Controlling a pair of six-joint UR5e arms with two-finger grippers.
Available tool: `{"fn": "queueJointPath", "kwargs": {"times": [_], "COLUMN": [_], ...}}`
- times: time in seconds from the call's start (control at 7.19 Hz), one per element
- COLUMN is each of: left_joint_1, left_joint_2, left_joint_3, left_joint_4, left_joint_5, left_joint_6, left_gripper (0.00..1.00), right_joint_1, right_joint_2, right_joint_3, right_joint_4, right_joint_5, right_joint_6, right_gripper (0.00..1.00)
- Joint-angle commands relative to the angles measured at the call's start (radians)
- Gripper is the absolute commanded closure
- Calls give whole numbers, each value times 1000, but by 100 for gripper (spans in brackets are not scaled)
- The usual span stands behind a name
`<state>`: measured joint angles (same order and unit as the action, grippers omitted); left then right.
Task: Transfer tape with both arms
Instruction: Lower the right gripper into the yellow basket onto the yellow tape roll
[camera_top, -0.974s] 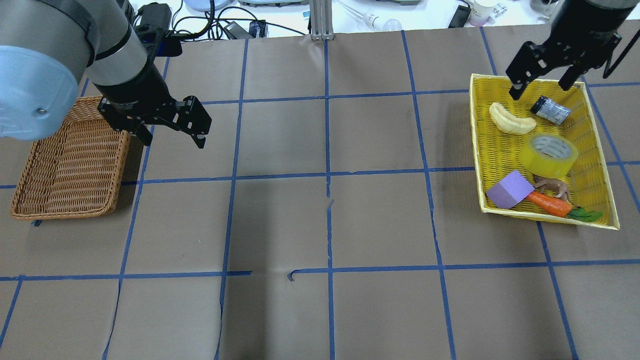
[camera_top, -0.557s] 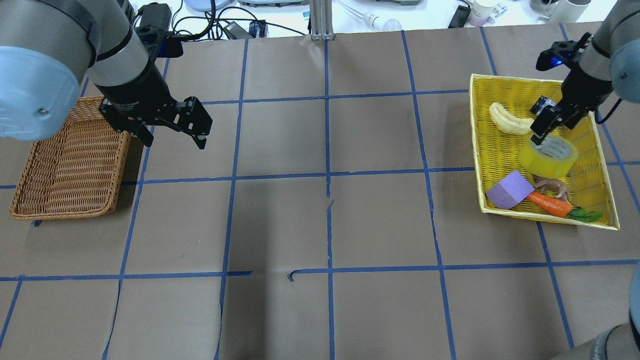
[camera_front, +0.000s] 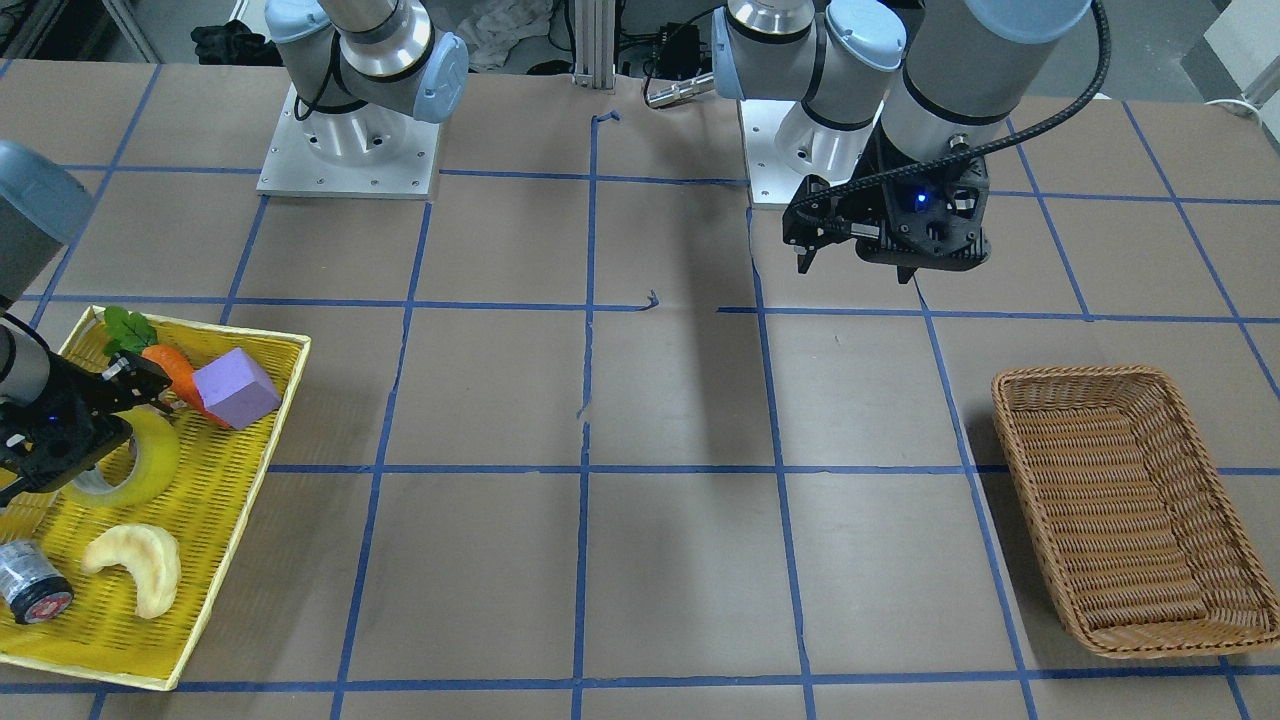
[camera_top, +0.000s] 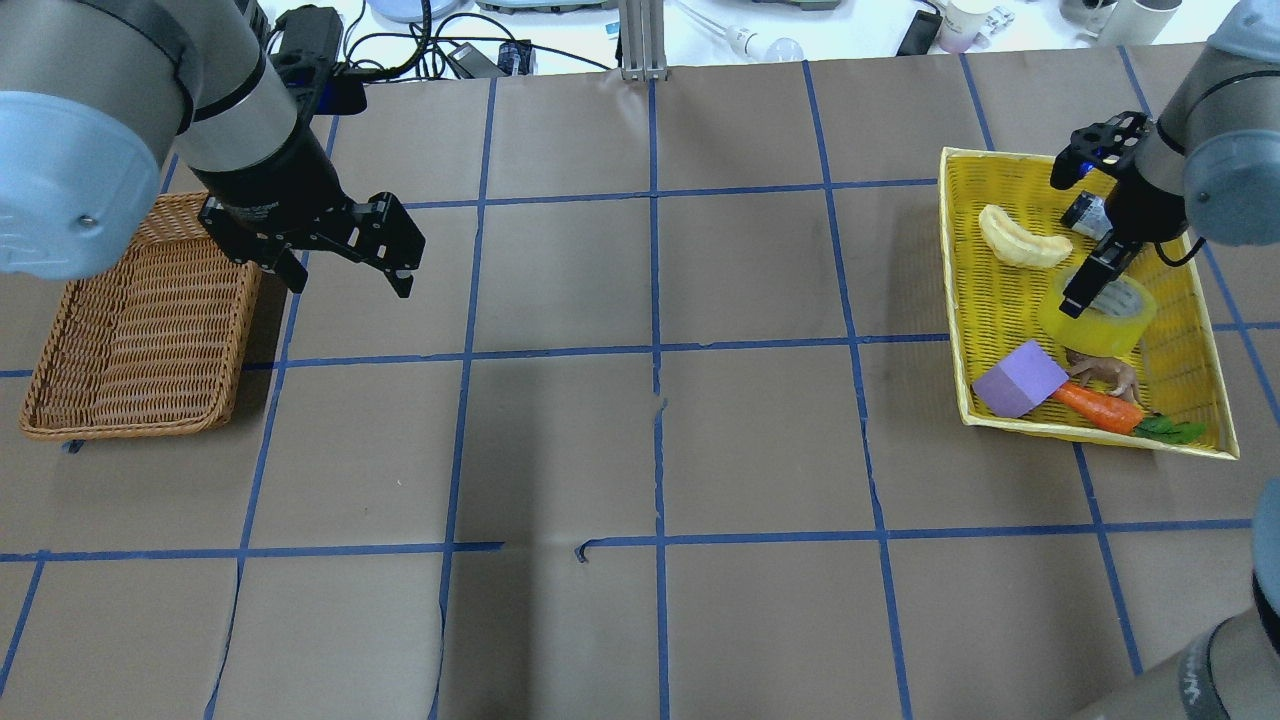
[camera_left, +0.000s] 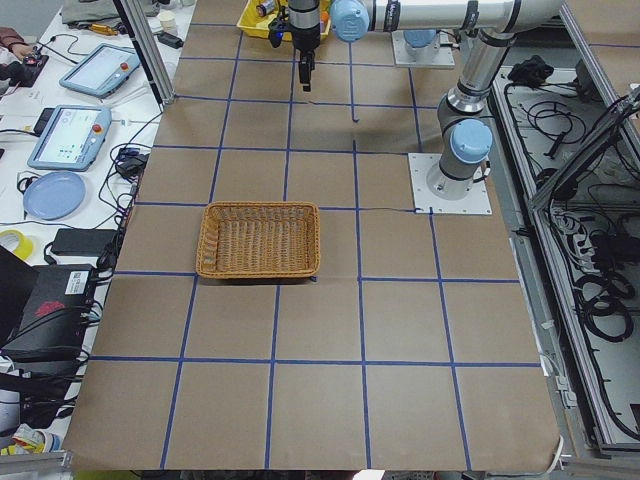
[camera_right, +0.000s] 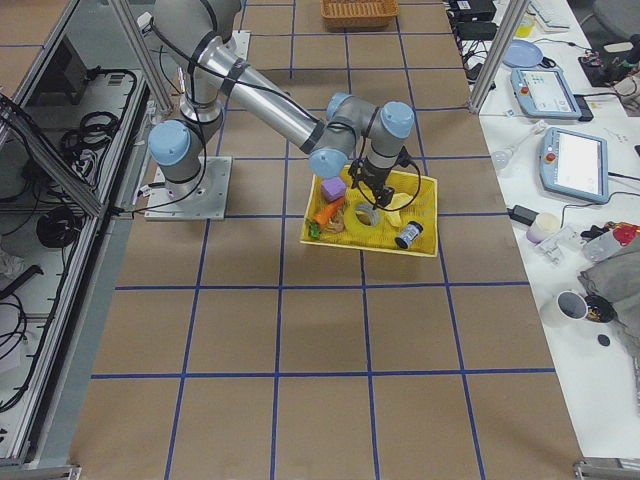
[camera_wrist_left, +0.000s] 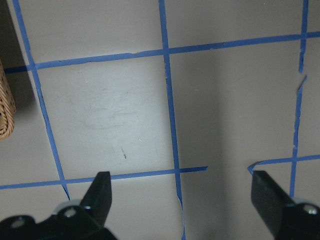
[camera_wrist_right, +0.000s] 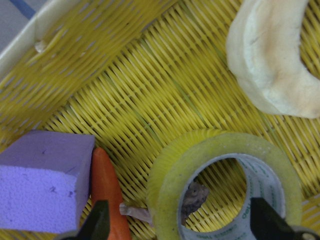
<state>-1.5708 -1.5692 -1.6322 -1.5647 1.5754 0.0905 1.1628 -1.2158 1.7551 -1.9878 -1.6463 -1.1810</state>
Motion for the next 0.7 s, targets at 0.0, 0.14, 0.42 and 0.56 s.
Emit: {"fn": "queueJointPath", "kwargs": {"times": [0.0,0.14,0.42,0.56], "left_joint_1": [0,0,0,0], "left_joint_2": [0,0,0,0], "left_joint_3": [0,0,0,0], "left_joint_4": [0,0,0,0], "left_joint_5": [0,0,0,-2], "left_joint_6": [0,0,0,0], "left_gripper": [0,0,0,0], "right_joint_1": [0,0,0,0], "right_joint_2": [2,9,10,9], "right_joint_3": [30,30,38,37], "right_joint_4": [-19,-19,-17,-17], "right_joint_5": [-24,-30,-33,-50], "right_joint_6": [-12,-11,1,14], "right_gripper": [23,57,95,100]}}
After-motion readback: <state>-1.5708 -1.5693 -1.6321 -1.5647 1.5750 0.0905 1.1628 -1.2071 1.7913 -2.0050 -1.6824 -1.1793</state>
